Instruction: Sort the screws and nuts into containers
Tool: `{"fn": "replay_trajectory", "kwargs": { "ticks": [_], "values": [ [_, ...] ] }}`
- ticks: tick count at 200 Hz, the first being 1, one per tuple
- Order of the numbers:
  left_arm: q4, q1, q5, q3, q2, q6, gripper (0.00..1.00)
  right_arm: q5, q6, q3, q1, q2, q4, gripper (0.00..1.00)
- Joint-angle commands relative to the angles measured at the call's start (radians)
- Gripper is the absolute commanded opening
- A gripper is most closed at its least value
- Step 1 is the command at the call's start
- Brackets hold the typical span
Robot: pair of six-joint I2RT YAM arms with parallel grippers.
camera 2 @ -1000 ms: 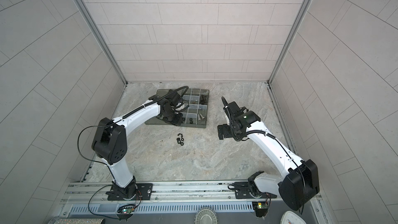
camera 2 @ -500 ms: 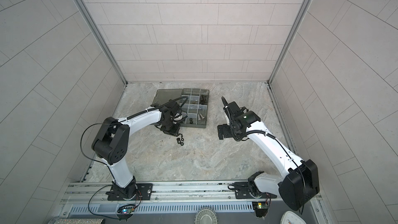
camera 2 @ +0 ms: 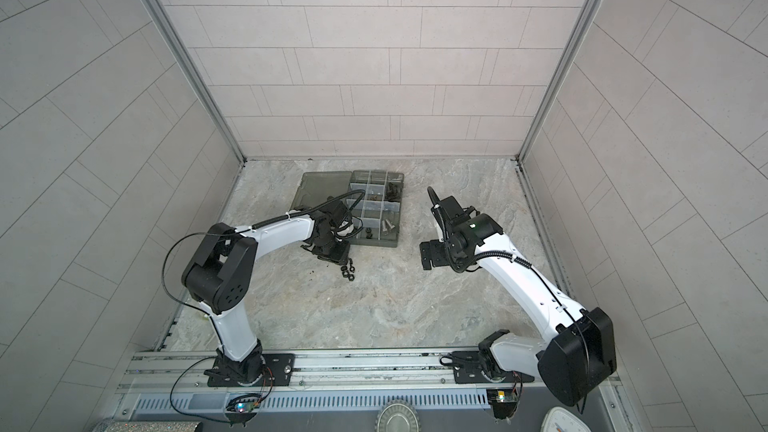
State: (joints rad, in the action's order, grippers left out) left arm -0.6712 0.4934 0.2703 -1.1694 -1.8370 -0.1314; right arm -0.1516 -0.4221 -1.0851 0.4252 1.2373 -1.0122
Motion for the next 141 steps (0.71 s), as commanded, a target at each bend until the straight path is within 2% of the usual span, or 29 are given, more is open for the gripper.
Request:
{"fn": "replay_trajectory", "kwargs": {
  "ticks": [1,37,80,106,141],
  "values": [
    [0.03,0.004,-0.019,0.014,-0.019,0.02,0.43,0.018,0.011,-0.004,0.004,-0.022,-0.028,0.97],
    [0.036,0.004,-0.022,-0.007,-0.048,0.023,0.43,0.02,0.017,-0.008,0.004,-0.014,-0.029,0.97],
    [0.04,0.003,-0.013,-0.018,-0.068,0.022,0.35,0.021,0.023,-0.014,0.004,-0.004,-0.026,0.97],
    [0.039,0.004,-0.002,-0.03,-0.079,0.02,0.24,0.021,0.028,-0.015,0.003,-0.002,-0.025,0.97],
    [0.041,0.005,0.01,-0.037,-0.083,0.02,0.22,0.026,0.03,-0.015,0.002,0.001,-0.026,0.97]
  ]
}}
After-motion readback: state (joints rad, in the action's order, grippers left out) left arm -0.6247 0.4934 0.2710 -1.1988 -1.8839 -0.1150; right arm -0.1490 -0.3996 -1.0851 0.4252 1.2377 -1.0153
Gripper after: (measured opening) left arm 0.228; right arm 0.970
